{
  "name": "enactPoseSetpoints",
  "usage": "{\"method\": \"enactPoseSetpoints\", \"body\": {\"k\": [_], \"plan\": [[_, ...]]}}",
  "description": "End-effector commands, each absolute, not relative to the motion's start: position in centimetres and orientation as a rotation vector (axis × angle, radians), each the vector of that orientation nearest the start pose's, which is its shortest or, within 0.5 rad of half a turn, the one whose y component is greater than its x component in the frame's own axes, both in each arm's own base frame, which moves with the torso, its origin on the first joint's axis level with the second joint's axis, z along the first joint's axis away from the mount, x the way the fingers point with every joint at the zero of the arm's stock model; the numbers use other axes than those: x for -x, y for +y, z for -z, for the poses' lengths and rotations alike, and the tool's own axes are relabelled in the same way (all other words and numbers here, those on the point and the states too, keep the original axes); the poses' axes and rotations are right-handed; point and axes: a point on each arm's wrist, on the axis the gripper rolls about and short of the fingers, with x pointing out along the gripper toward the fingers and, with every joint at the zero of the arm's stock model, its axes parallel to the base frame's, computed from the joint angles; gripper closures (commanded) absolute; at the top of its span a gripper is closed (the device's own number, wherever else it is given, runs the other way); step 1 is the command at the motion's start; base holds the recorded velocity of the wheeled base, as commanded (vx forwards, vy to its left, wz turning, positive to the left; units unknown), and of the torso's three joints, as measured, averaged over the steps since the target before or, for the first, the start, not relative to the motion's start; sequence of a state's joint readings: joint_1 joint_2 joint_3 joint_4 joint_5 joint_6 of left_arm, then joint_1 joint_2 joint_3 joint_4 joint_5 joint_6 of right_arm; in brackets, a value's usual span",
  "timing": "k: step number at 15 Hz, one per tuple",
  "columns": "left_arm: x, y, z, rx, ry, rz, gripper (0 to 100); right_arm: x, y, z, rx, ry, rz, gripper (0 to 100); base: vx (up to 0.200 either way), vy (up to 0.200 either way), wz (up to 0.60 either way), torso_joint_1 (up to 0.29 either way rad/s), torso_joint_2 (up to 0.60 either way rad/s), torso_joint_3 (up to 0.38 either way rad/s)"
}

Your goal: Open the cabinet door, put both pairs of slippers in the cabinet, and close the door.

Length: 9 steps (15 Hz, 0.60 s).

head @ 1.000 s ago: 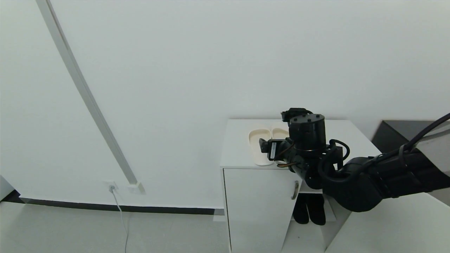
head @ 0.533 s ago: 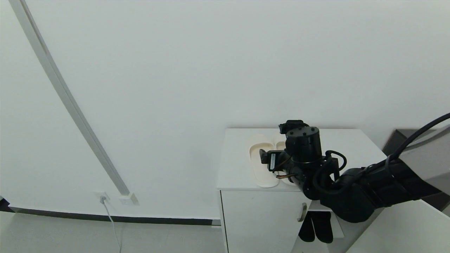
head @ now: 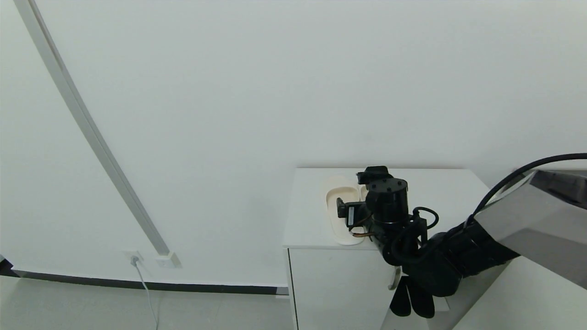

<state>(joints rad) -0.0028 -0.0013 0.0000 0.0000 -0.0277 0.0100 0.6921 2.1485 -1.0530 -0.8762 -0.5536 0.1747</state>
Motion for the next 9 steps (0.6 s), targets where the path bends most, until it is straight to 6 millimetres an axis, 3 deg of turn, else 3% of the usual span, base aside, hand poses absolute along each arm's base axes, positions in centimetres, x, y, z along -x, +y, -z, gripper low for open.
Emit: {"method": "enactPoseSetpoints", "body": {"k": [1,9], "plan": [[2.3,-0.1,-7.5,-0.009,0.000,0.031,100,-33.0,25.2,-9.2,-0.028,0.217,-0.117,0,0.000,0.000,0.00,0.000,0.00,0.000],[2.3,-0.1,-7.5,-0.009,0.000,0.031,100,-37.4,25.3,-8.9,-0.042,0.206,-0.085,0,0.000,0.000,0.00,0.000,0.00,0.000]]}}
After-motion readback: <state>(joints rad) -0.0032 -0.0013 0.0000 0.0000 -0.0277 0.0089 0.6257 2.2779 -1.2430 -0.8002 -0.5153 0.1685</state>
